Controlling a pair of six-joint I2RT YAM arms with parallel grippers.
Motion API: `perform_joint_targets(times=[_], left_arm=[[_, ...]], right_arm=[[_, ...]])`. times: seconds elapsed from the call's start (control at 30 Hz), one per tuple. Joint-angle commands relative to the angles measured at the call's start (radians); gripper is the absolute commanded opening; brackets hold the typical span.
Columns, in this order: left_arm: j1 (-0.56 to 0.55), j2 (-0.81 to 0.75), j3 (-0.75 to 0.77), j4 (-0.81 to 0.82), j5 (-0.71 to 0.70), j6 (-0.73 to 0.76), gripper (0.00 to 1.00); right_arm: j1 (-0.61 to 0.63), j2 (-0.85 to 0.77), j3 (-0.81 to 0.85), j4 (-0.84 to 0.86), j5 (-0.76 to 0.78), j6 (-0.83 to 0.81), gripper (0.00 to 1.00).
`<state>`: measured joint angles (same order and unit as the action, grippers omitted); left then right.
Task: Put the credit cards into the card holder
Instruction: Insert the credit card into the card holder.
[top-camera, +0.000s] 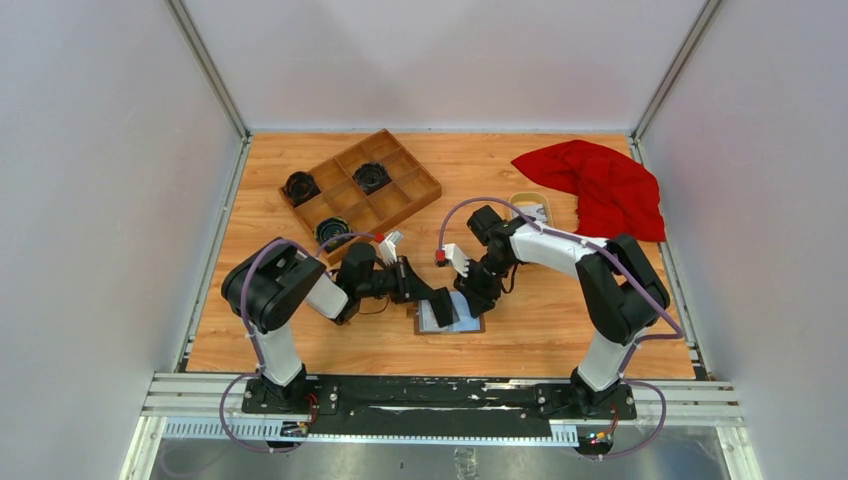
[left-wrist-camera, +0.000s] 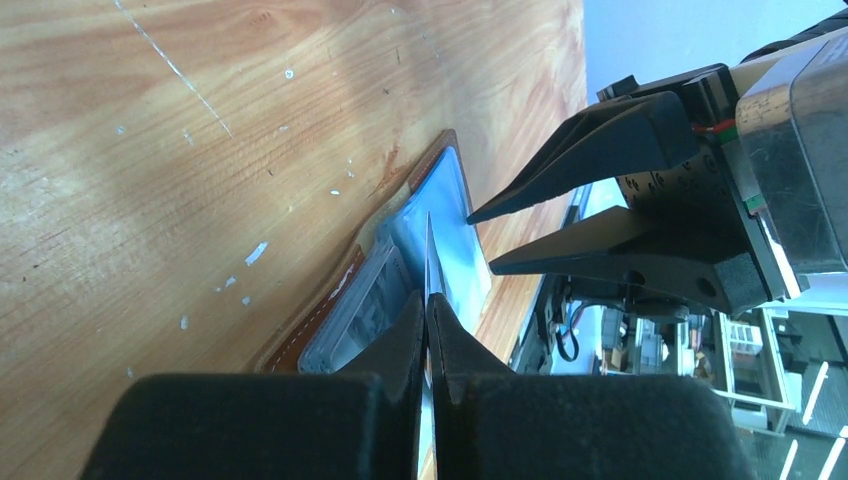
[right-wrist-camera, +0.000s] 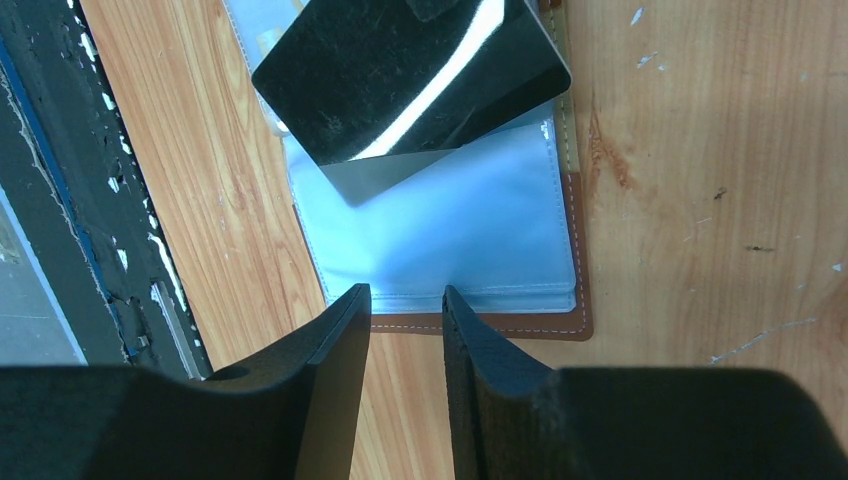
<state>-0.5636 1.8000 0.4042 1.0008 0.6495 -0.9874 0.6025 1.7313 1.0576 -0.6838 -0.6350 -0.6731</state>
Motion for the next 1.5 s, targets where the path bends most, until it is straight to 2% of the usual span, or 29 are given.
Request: perform_joint_targets(times=[0.0,0.33,0.7,1.27,1.47], left_arm=[[-0.015,-0.014,-0.011,-0.016,-0.009,0.01,0.0],[-0.036,-0.033,0.017,-0.167,0.004,0.047,0.0],[-0.061,-0.004,0.076,-0.221,0.0,0.038,0.0],[-0.062,-0.02,0.071,-0.354,-0.035,-0.003,0.0],[-0.068,-0.005,0.084,-0.355,-0.029,-0.009,0.0]], right_arm=[[0.018,0.022,0.019,-0.035,0.019,-0.01,0.36],[0.019,0.028,0.024,-0.038,0.023,-0.008,0.36],[0.022,0.037,0.026,-0.041,0.023,-0.008,0.36],[0.04,0.038,0.029,-0.043,0.029,-0.01,0.36],[0.044,0.04,0.03,-0.043,0.031,-0.011,0.36]])
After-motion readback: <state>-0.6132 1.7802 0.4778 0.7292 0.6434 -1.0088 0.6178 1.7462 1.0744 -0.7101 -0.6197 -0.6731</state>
